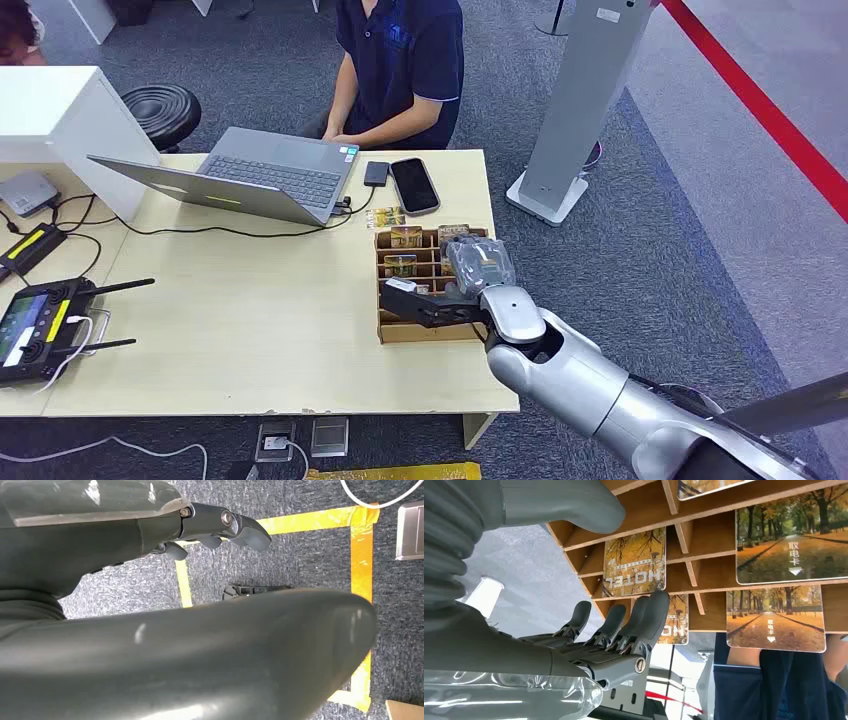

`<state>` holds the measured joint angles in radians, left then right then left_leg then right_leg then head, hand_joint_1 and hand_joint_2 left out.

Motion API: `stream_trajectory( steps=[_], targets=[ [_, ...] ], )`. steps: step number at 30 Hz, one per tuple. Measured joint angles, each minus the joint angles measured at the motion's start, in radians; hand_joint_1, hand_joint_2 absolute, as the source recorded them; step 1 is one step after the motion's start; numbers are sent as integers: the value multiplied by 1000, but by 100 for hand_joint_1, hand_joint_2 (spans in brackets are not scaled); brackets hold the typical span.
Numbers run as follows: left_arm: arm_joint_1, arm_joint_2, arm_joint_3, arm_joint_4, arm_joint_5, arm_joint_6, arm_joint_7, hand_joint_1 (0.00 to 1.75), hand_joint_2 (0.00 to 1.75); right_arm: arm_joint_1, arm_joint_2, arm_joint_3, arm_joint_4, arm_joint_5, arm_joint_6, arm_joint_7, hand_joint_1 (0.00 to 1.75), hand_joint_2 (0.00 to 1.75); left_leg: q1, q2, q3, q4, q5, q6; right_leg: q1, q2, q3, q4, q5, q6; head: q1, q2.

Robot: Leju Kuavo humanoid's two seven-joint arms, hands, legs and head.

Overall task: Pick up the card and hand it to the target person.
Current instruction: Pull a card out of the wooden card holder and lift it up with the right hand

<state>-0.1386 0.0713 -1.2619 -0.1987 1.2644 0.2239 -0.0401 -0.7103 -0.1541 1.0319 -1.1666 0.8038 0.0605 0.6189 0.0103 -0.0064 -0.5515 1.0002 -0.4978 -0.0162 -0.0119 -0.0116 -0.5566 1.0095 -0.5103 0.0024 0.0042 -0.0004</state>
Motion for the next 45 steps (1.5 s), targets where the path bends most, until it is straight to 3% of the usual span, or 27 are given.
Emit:
stream_trajectory(
  steps=[5,14,23,27,33,39,45],
  targets=[
    [0,0,0,0,2,0,-2,0,0,-7,5,2,13,-6,-12,-6,78,175,0,0,0,0,0,0,0,0,0,0,0,0,0,0],
    [1,0,-1,0,7,6,-3,0,0,-24,8,1,45,-14,-26,-8,65,175,0,0,0,0,0,0,0,0,0,0,0,0,1,0],
    [5,0,-1,0,10,6,-5,0,0,-27,8,1,61,-13,-36,-6,68,175,0,0,0,0,0,0,0,0,0,0,0,0,0,0],
    [7,-1,-1,0,10,6,-6,0,0,-27,8,0,67,-13,-36,-4,89,175,0,0,0,0,0,0,0,0,0,0,0,0,1,0],
    [8,-1,-1,0,11,6,-6,0,0,-28,8,-2,76,-13,-37,-2,101,175,0,0,0,0,0,0,0,0,0,0,0,0,0,0],
    [7,-1,-1,0,11,6,-6,0,0,-31,8,-4,80,-13,-41,0,135,175,0,0,0,0,0,0,0,0,0,0,0,0,0,0],
    [7,-1,-1,0,10,3,-6,0,0,-31,8,-5,82,-14,-42,1,144,175,0,0,0,0,0,0,0,0,0,0,0,0,1,0]
  ],
)
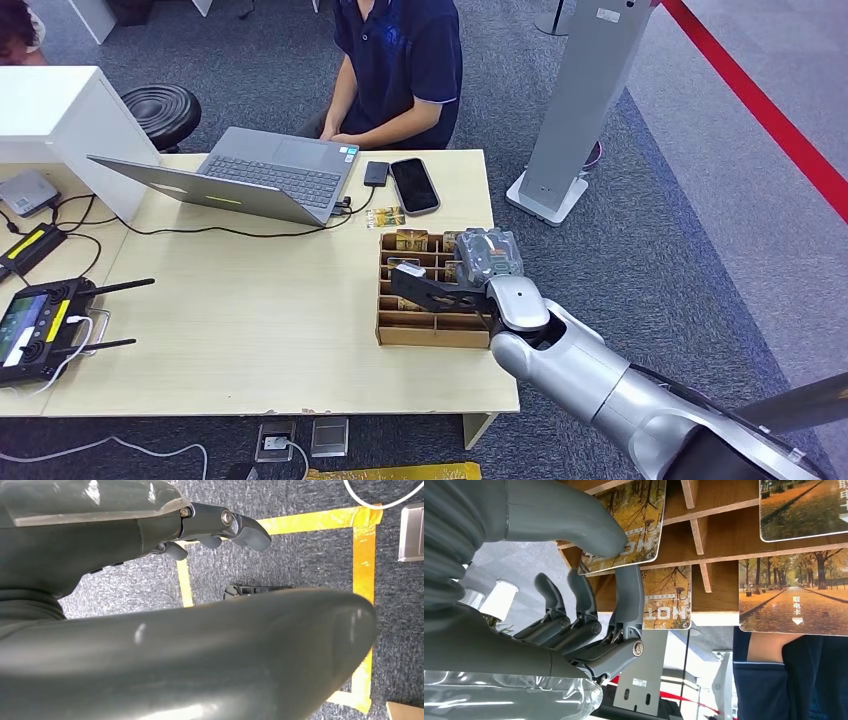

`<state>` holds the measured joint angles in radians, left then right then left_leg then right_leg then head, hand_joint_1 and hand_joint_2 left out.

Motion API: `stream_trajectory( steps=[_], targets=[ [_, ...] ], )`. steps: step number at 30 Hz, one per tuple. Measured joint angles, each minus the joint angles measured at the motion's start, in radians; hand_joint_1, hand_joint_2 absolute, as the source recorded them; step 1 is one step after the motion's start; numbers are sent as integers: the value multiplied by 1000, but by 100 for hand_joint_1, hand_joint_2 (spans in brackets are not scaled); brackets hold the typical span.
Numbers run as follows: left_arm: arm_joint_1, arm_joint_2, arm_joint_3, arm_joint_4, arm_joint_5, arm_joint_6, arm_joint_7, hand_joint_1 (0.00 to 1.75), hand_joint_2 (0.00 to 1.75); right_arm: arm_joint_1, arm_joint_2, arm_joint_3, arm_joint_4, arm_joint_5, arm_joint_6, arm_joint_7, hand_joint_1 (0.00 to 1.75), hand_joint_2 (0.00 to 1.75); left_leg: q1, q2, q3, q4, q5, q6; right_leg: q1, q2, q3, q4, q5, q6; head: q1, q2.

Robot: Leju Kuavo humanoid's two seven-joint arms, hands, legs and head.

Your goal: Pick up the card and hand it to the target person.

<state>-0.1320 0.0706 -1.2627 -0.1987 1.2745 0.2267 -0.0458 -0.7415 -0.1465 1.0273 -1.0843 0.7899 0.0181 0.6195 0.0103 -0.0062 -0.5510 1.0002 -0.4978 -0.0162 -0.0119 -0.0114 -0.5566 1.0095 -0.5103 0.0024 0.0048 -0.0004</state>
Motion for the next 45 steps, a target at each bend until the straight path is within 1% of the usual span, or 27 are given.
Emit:
stream_trajectory(
  steps=[11,15,21,28,32,39,45],
  targets=[
    [-1,0,0,0,0,-3,0,0,0,-1,0,0,5,-2,-2,-1,146,175,0,0,0,0,0,0,0,0,0,0,0,0,0,0],
    [-1,0,0,0,-3,-2,-4,0,175,-1,0,0,7,-3,-4,-4,146,175,0,0,0,0,0,0,0,0,0,0,0,0,0,0],
    [-3,0,-4,0,-20,22,-3,0,175,-3,0,0,10,-7,-8,-6,145,175,0,0,1,0,0,0,0,0,1,0,0,0,0,0],
    [-2,0,-4,0,-10,24,3,0,175,-3,0,-6,6,-27,-14,-5,145,175,0,0,1,0,0,0,0,0,0,0,0,0,0,0],
    [-1,1,-4,0,-7,23,2,0,175,-4,-5,-19,-17,-43,-24,12,145,175,0,0,1,0,0,0,0,0,0,0,0,0,0,0],
    [10,1,-4,0,5,21,-5,0,175,-11,-46,-70,-140,-60,-50,68,145,175,0,0,0,0,0,0,0,0,0,0,0,0,0,0],
    [18,1,-4,0,11,18,-9,0,175,-15,-85,-125,-277,-52,-62,78,145,175,0,0,1,0,0,0,0,0,0,0,0,0,0,0]
  ],
)
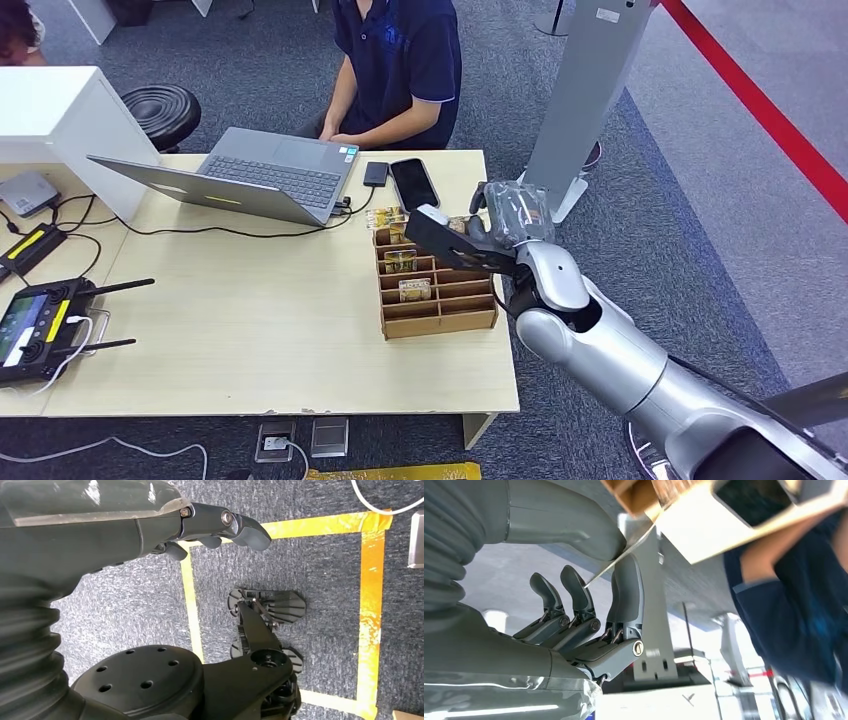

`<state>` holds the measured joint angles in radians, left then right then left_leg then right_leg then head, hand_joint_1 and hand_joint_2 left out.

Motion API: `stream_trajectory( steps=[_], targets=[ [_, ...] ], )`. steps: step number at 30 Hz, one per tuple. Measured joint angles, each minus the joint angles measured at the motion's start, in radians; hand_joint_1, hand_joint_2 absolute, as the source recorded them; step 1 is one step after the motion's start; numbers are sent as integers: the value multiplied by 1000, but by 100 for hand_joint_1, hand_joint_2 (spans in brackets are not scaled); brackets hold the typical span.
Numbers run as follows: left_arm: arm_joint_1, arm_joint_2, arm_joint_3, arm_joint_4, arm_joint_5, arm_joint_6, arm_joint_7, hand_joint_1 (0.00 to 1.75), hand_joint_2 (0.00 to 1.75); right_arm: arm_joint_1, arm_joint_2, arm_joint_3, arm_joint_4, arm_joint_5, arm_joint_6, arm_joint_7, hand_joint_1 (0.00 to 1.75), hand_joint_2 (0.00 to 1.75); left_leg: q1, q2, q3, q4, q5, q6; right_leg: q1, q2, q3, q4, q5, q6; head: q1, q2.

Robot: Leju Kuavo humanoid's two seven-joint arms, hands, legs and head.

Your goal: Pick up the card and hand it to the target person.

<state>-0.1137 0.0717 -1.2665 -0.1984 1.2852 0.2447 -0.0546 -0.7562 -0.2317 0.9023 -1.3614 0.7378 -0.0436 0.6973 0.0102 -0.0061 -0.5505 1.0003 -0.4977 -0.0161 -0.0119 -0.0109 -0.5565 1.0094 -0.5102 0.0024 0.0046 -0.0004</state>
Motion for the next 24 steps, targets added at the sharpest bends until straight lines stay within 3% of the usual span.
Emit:
stream_trajectory(
  steps=[10,19,24],
  targets=[
    [-1,0,0,0,-7,-6,4,0,175,1,-34,-64,-171,24,-20,-15,145,175,0,0,0,0,0,0,0,0,0,0,0,0,0,0],
    [-28,-4,0,0,-33,-24,20,0,175,-16,-13,-69,-113,70,-314,-252,145,175,0,0,-1,0,0,0,0,0,0,0,0,0,0,0],
    [-43,-9,-2,0,-44,-30,25,0,175,-43,21,-69,-7,92,-434,-319,145,175,0,0,-1,0,0,0,0,0,0,0,0,0,0,0]
  ],
)
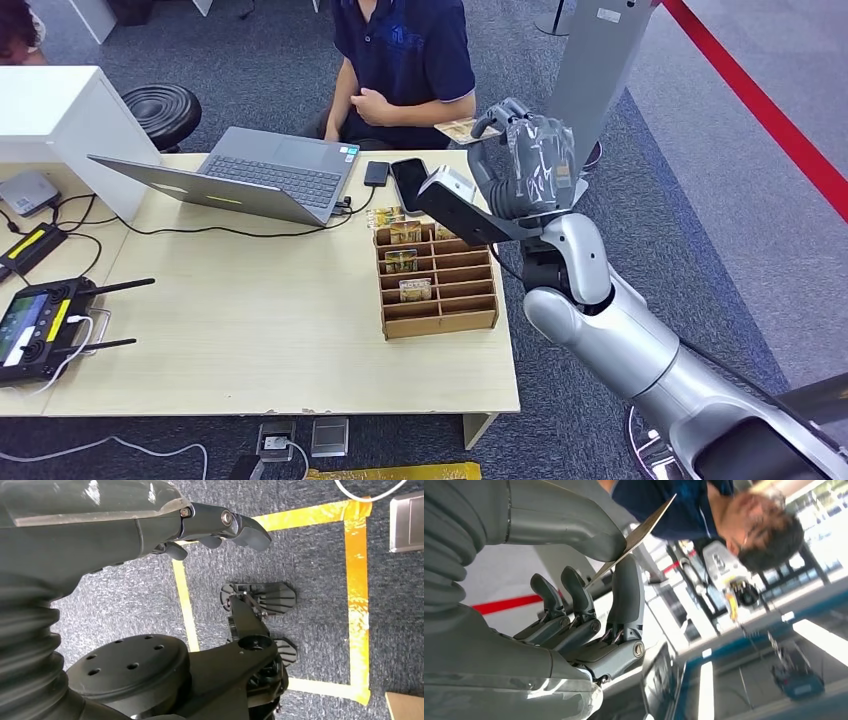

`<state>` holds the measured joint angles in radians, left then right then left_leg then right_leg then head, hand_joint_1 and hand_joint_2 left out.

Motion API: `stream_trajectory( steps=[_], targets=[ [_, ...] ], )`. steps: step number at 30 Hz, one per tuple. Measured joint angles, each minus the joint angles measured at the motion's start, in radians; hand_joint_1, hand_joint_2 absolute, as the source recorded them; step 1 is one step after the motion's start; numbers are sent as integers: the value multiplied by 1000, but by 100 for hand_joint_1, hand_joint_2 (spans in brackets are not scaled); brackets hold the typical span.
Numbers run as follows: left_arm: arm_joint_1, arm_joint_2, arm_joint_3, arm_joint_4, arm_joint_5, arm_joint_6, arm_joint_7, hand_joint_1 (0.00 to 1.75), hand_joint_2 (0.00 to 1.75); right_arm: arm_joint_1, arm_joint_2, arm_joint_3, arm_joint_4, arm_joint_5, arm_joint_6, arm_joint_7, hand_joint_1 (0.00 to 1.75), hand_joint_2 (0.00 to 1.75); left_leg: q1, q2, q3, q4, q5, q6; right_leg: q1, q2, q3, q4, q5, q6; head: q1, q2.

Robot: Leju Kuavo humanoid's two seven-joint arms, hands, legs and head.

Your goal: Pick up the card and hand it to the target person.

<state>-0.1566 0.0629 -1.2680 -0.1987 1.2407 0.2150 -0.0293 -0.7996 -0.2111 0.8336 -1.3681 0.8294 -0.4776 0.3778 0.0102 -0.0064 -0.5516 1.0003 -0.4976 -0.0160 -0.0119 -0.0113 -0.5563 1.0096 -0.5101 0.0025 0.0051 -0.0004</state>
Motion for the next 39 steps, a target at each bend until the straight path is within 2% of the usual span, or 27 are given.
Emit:
stream_trajectory(
  steps=[4,14,24,28,30,34,39],
  targets=[
    [-12,-4,-9,0,-8,-2,5,0,175,-31,34,3,107,29,-86,-29,145,175,0,0,0,0,0,0,0,0,0,0,0,0,0,0],
    [-22,-9,-15,0,-10,-3,8,0,175,-82,112,18,330,35,-129,-43,145,175,0,0,0,0,0,0,0,0,0,0,0,0,-1,0],
    [-22,-9,-24,0,-8,-3,8,0,175,-105,151,38,454,26,-150,-54,145,175,0,0,0,0,0,0,0,0,0,0,0,0,0,0],
    [-22,-9,-26,0,-8,-3,8,0,175,-107,157,44,476,19,-150,-54,0,175,0,0,0,0,0,0,0,0,-1,0,0,0,0,0],
    [-22,-9,-29,0,-9,-3,7,0,175,-107,158,47,483,14,-149,-54,0,175,0,0,0,0,0,0,0,0,-1,0,0,0,0,0],
    [-22,-9,-36,0,-18,-3,6,0,0,-108,158,49,493,7,-149,-51,0,175,0,0,0,0,0,0,0,0,0,0,0,0,0,0],
    [-21,-9,-39,0,-7,8,4,0,0,-105,158,50,496,-57,-149,-67,0,175,0,0,0,0,0,0,0,0,0,0,0,0,0,0]
  ],
)
